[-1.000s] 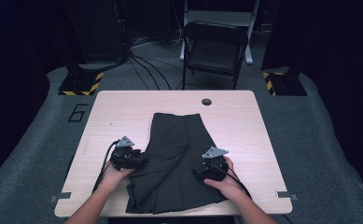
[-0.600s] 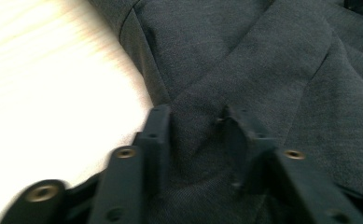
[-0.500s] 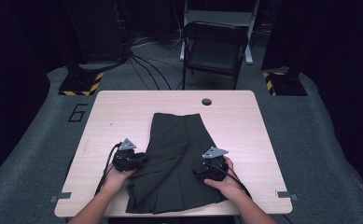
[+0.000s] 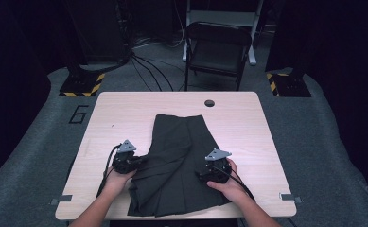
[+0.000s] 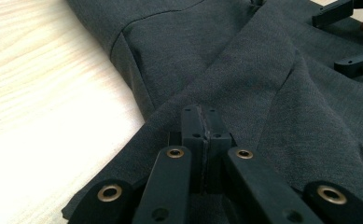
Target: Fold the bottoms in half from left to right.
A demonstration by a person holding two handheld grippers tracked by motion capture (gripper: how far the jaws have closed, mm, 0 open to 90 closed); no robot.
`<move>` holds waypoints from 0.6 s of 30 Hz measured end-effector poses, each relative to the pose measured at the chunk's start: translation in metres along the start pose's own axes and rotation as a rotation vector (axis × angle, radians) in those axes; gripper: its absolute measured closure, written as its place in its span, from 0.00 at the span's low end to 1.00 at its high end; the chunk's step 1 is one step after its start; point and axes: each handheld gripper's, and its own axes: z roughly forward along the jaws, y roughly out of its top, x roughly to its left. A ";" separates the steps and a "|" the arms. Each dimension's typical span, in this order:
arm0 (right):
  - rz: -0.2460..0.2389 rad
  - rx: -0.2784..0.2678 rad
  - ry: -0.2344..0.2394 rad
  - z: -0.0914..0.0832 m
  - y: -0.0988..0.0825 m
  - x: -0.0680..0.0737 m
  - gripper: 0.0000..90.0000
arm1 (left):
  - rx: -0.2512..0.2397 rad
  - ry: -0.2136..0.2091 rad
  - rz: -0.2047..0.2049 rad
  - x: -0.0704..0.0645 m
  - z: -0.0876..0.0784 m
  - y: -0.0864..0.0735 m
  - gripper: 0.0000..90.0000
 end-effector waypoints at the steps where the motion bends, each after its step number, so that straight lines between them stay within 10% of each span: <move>1: 0.000 0.000 0.000 0.000 0.000 0.000 0.16 | 0.009 -0.002 -0.002 0.000 0.001 0.000 1.00; 12: 0.000 0.000 0.001 0.000 0.000 0.000 0.16 | 0.033 0.055 -0.025 0.009 0.016 -0.005 0.54; 18: 0.000 0.000 0.000 0.000 0.000 0.000 0.16 | 0.038 0.018 -0.024 0.010 0.019 -0.007 0.62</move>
